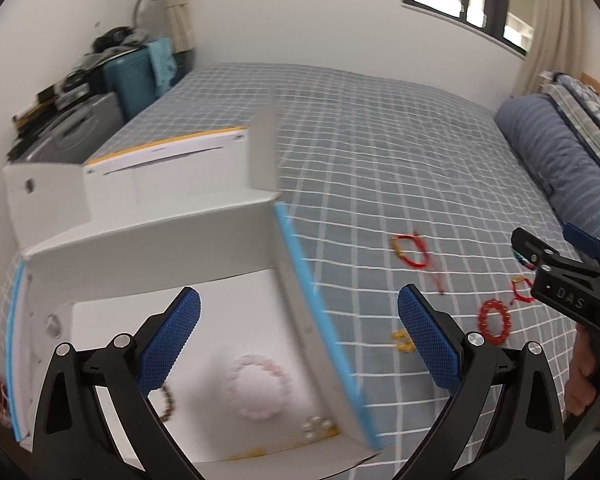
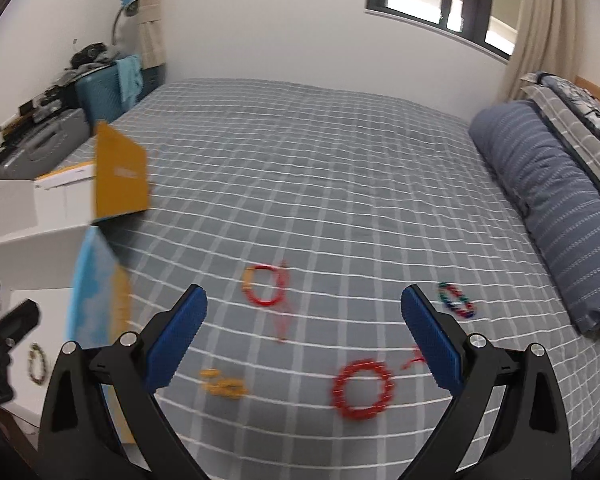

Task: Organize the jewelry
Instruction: 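Move both tools back over the remaining bracelets on the bed, then grasp yellow amber bead bracelet with left tool while right tool grasps red cord bracelet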

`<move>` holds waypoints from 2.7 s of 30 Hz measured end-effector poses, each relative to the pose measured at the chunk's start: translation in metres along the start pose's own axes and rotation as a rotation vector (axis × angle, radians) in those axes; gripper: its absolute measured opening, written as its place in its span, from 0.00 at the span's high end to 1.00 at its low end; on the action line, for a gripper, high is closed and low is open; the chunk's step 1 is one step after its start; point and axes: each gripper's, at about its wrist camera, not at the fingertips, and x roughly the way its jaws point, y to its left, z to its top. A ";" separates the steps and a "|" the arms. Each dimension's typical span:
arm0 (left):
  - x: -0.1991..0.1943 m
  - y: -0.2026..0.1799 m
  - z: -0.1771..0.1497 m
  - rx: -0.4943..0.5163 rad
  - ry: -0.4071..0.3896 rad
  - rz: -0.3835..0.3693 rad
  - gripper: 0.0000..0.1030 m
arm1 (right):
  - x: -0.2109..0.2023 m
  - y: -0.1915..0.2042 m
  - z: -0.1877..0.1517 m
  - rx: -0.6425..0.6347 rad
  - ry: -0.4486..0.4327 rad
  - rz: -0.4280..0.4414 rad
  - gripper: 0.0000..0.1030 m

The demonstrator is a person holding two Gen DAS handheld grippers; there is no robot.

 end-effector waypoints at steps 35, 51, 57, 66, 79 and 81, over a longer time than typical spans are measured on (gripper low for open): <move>0.143 -0.127 -0.072 0.109 0.202 -0.117 0.06 | 0.138 -0.174 -0.087 0.184 0.214 -0.143 0.19; 0.153 -0.127 -0.092 0.147 0.210 -0.109 0.18 | 0.153 -0.170 -0.102 0.191 0.283 -0.113 0.56; 0.150 -0.126 -0.089 0.156 0.236 -0.116 0.49 | 0.155 -0.165 -0.101 0.184 0.286 -0.108 0.71; 0.146 -0.124 -0.088 0.153 0.255 -0.131 0.91 | 0.155 -0.165 -0.099 0.197 0.296 -0.119 0.90; 0.141 -0.124 -0.083 0.142 0.265 -0.143 0.91 | 0.142 -0.170 -0.093 0.227 0.292 -0.122 0.91; 0.140 -0.123 -0.082 0.138 0.266 -0.147 0.91 | 0.140 -0.170 -0.092 0.228 0.286 -0.120 0.91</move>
